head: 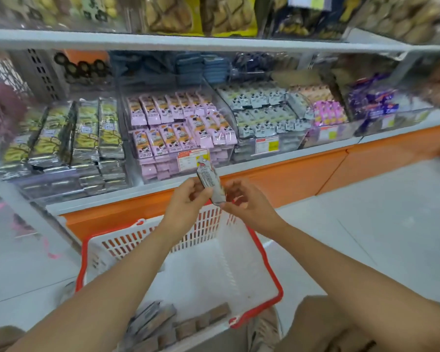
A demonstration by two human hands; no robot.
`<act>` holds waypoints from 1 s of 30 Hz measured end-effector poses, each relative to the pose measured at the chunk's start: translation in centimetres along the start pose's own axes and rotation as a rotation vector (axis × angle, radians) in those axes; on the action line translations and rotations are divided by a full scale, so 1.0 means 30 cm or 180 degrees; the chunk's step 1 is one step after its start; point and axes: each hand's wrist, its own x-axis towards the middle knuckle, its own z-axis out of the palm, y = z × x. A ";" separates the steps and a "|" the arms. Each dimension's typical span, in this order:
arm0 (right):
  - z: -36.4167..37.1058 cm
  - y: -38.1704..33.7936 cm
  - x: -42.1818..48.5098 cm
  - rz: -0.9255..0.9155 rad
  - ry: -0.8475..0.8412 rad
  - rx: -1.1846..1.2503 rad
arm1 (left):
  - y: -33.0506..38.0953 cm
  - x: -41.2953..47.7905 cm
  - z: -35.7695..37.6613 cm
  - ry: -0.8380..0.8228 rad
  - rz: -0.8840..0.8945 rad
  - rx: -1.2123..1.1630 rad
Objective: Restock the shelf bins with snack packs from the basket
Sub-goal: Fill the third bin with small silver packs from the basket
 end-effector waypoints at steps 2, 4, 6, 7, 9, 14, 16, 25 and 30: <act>-0.064 -0.028 0.002 -0.0072 0.0148 -0.0057 | 0.053 0.017 0.039 -0.0063 0.0151 0.0022; -0.136 -0.057 0.020 -0.0174 0.0375 -0.0107 | 0.084 0.047 0.059 -0.0002 0.0460 0.0419; -0.217 -0.071 0.054 -0.0253 0.0725 -0.0205 | 0.094 0.093 0.054 0.0239 0.0882 0.1175; -0.260 -0.070 0.076 -0.0260 0.0934 -0.0264 | 0.097 0.117 0.045 0.0358 0.1063 0.1570; -0.348 -0.067 0.124 -0.0214 0.1325 -0.0444 | 0.100 0.156 0.028 0.0558 0.1230 0.2284; -0.542 -0.021 0.273 0.0080 0.1949 -0.1092 | 0.056 0.244 0.002 0.0507 0.1205 0.3498; -0.595 0.014 0.335 0.0226 0.2050 -0.1500 | 0.037 0.257 0.001 0.0513 0.1259 0.3725; -0.662 0.134 0.502 0.0652 0.2057 -0.2386 | -0.022 0.284 -0.001 0.0652 0.1591 0.3996; -0.655 0.111 0.484 0.0666 0.2063 -0.2556 | -0.027 0.286 0.001 0.0649 0.1599 0.3955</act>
